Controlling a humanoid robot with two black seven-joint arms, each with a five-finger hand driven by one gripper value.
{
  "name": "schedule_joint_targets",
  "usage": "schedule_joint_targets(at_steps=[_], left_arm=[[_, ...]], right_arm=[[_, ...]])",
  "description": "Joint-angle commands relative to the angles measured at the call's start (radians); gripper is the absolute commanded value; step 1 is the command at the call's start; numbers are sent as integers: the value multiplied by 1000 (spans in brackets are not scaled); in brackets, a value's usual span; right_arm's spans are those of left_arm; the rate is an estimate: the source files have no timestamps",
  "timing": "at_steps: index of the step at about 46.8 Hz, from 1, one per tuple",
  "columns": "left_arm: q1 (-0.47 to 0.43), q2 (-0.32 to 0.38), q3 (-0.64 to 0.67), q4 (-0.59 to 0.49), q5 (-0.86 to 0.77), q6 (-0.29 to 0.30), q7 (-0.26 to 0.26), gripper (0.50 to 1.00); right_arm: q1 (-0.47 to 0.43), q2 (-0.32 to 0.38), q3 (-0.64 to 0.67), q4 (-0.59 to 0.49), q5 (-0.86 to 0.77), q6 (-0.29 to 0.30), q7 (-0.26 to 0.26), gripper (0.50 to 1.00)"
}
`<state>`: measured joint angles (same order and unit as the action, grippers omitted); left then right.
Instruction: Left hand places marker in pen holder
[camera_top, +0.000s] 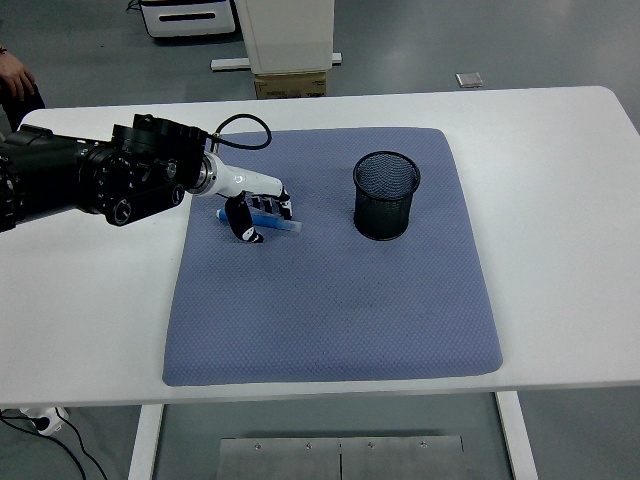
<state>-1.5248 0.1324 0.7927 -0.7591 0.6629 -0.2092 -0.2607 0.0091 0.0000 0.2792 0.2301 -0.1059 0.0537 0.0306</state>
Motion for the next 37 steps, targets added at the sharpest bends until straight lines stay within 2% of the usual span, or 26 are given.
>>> schedule_joint_targets(at_steps=[1, 37], left_arm=[[0, 0, 0, 0, 0, 2, 0, 625], [-6, 0, -13, 12, 0, 7, 1, 616]], right_arm=[[0, 0, 0, 0, 0, 0, 0, 1000], [0, 0, 0, 0, 0, 0, 0, 1000]])
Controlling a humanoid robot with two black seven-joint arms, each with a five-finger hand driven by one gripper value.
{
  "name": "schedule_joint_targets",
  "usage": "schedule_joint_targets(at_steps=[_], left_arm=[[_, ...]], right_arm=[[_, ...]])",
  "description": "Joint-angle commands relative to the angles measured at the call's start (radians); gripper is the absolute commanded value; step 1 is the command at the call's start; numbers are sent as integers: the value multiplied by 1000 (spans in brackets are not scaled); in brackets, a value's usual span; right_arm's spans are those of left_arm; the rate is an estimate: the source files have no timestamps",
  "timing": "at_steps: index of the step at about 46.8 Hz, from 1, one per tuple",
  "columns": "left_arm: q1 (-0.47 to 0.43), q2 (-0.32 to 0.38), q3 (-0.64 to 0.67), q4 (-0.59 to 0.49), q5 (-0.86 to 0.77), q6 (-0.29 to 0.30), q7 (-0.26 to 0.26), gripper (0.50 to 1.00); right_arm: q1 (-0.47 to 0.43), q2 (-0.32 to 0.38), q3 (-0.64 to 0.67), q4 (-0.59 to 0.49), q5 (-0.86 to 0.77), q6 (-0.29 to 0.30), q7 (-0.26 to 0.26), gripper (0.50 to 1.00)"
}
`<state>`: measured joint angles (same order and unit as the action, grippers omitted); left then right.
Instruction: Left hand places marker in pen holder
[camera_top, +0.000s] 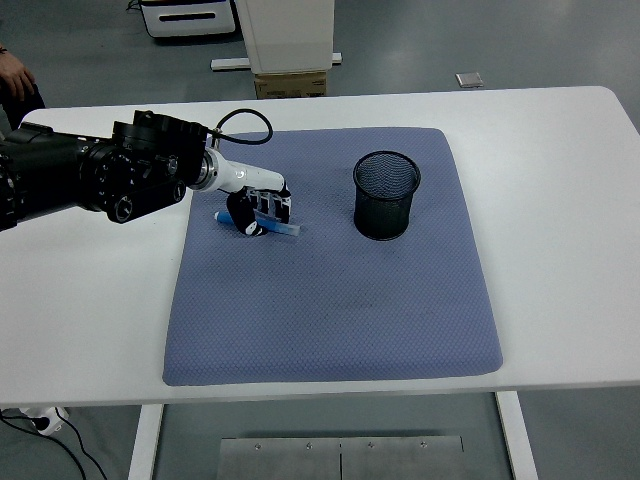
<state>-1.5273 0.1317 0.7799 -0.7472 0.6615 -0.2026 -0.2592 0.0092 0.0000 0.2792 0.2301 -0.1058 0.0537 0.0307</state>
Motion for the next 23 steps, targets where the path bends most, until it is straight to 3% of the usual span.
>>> schedule_joint_targets(at_steps=[1, 23], left_arm=[[-5, 0, -1, 0, 1, 0, 0, 616], [-14, -1, 1, -1, 1, 23, 0, 616]], right_arm=[[0, 0, 0, 0, 0, 0, 0, 1000], [0, 0, 0, 0, 0, 0, 0, 1000]])
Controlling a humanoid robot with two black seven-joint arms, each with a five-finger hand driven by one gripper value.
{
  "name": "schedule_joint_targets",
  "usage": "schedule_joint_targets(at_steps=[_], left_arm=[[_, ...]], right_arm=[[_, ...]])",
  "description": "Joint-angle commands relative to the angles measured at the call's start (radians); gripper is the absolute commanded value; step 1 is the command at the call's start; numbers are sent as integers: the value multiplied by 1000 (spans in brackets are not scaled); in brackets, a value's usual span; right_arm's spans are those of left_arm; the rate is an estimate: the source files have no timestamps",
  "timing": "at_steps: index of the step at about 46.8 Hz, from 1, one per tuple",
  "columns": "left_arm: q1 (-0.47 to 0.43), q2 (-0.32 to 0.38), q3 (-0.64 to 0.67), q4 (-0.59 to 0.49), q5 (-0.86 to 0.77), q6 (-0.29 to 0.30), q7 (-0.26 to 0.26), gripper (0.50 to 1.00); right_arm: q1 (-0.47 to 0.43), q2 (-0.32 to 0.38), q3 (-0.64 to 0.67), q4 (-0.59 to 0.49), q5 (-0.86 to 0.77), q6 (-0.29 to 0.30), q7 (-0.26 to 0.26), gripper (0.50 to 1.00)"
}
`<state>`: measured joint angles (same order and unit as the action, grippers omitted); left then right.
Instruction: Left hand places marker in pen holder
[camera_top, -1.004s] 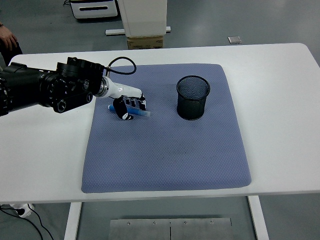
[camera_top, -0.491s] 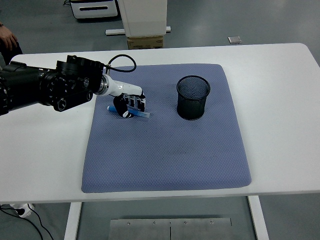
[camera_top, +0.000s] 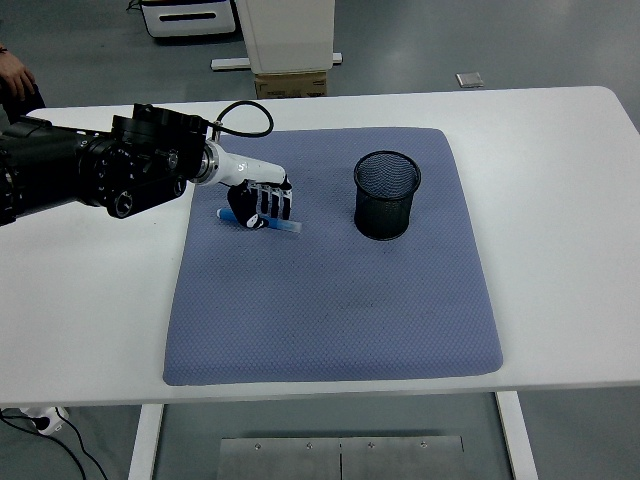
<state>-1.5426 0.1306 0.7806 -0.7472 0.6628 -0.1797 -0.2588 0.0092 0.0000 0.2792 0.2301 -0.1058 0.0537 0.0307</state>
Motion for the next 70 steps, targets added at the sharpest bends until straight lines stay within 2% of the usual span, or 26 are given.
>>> schedule_joint_targets(at_steps=[1, 27, 31, 38, 44, 70], left_arm=[[1, 0, 0, -1, 0, 0, 0, 616], [13, -16, 2, -1, 1, 2, 0, 613], [13, -16, 2, -1, 1, 2, 0, 602], [13, -17, 2, -1, 3, 0, 0, 534], [13, -17, 2, -1, 3, -1, 0, 500], [-2, -9, -1, -1, 1, -3, -2, 500]], right_arm=[[0, 0, 0, 0, 0, 0, 0, 1000], [0, 0, 0, 0, 0, 0, 0, 1000], [0, 0, 0, 0, 0, 0, 0, 1000], [0, 0, 0, 0, 0, 0, 0, 1000], [0, 0, 0, 0, 0, 0, 0, 1000], [0, 0, 0, 0, 0, 0, 0, 1000]])
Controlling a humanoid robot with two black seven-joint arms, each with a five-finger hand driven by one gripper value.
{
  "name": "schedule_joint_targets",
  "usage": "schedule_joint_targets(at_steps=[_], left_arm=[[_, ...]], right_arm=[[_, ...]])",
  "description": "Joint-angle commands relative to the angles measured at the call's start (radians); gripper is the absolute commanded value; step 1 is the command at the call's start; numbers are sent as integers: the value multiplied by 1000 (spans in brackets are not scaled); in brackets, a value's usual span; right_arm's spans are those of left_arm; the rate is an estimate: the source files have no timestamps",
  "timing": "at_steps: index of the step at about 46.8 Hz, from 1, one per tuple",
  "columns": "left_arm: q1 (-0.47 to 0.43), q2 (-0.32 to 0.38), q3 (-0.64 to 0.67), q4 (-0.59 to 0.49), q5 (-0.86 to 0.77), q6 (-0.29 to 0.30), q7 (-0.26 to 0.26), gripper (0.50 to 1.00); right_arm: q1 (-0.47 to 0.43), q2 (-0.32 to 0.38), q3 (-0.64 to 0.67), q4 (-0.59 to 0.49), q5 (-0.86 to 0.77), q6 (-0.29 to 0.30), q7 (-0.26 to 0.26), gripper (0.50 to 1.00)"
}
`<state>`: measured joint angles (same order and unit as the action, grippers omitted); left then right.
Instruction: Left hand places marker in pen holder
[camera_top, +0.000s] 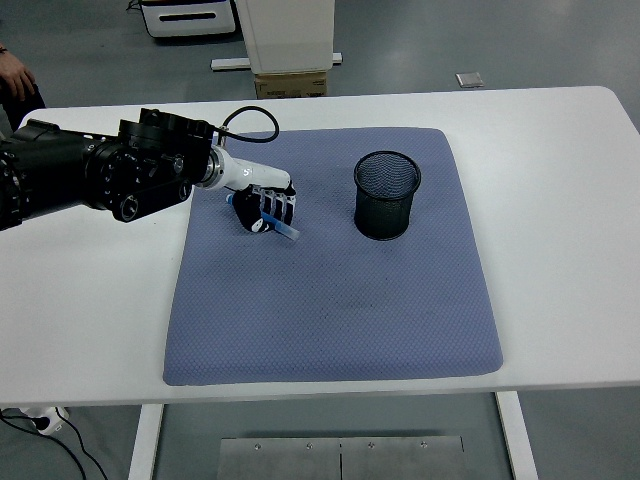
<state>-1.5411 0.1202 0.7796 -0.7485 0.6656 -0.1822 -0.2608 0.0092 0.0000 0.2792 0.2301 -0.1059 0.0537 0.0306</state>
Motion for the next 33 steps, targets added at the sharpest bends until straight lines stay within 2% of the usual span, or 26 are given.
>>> schedule_joint_targets(at_steps=[1, 19, 33], left_arm=[[-7, 2, 0, 0, -1, 0, 0, 500], [-63, 9, -20, 1, -17, -5, -5, 500], [-117, 9, -121, 8, -18, -8, -6, 500]], right_arm=[[0, 0, 0, 0, 0, 0, 0, 1000], [0, 0, 0, 0, 0, 0, 0, 1000], [0, 0, 0, 0, 0, 0, 0, 1000]])
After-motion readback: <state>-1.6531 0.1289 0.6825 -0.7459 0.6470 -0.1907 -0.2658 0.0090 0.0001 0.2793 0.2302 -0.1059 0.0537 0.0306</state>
